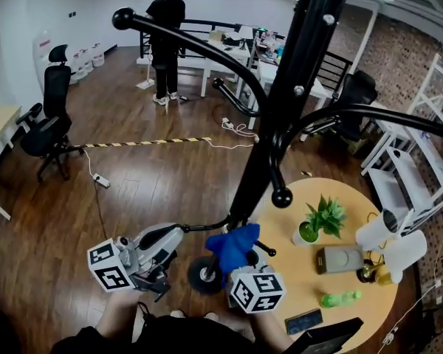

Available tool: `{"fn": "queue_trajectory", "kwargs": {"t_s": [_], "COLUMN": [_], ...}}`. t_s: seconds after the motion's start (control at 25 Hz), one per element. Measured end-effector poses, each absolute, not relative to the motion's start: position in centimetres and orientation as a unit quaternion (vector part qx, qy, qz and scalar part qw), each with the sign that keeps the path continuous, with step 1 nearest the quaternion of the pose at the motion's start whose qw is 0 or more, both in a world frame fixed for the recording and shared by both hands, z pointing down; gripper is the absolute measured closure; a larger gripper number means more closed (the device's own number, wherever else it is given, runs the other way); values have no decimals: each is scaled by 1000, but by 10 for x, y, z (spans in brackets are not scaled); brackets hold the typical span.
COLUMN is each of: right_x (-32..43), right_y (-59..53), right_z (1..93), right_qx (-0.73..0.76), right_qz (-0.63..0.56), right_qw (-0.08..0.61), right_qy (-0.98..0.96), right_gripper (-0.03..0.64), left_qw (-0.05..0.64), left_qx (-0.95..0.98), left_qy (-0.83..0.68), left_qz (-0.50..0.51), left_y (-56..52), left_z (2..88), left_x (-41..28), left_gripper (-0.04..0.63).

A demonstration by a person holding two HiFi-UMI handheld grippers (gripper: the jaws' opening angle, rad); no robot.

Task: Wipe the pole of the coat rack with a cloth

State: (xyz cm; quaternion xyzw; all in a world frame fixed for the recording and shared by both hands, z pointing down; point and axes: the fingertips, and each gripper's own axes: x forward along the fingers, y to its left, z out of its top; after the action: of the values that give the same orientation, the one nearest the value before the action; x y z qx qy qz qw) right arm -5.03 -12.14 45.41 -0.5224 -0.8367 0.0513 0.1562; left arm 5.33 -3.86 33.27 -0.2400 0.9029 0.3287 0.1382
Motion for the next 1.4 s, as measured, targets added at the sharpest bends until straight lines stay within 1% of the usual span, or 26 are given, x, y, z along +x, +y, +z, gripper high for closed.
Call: {"fn": "queue_trajectory", "kwargs": {"t_s": [0.24,0.48,0.72,0.88,1.0,1.12,1.28,1.4], "right_x": [-55,-57,-60,-68,-76,-79,-73,-72], "right_y": [-104,-104,-99,-93,-99,-99,-100,-102], "right_z": [468,470,467,457,425,383,310,251], "right_qx": [-518,-476,-389,-366,-360,-365,-390,-410], "right_qz": [50,65,124,170,185,198,202,183], "right_qw": [138,133,133,130,100,62,-19,-85], "right_qy": [-843,-867,-903,-906,-909,-908,-898,-890], "right_gripper": [594,594,594,594,594,594,594,594], "left_qw": [123,107,82,70,67,79,103,118], "left_qx": [-222,-280,-374,-400,-411,-421,-431,-432], "left_qy": [918,902,865,848,840,832,825,821], "left_qz": [306,311,325,342,349,351,352,354], "left_y": [-36,-30,0,30,38,42,42,41], "left_z": [324,329,331,345,349,339,316,306], "left_x": [52,37,37,33,29,29,38,42], "left_gripper": [593,593,593,592,593,593,594,593]}}
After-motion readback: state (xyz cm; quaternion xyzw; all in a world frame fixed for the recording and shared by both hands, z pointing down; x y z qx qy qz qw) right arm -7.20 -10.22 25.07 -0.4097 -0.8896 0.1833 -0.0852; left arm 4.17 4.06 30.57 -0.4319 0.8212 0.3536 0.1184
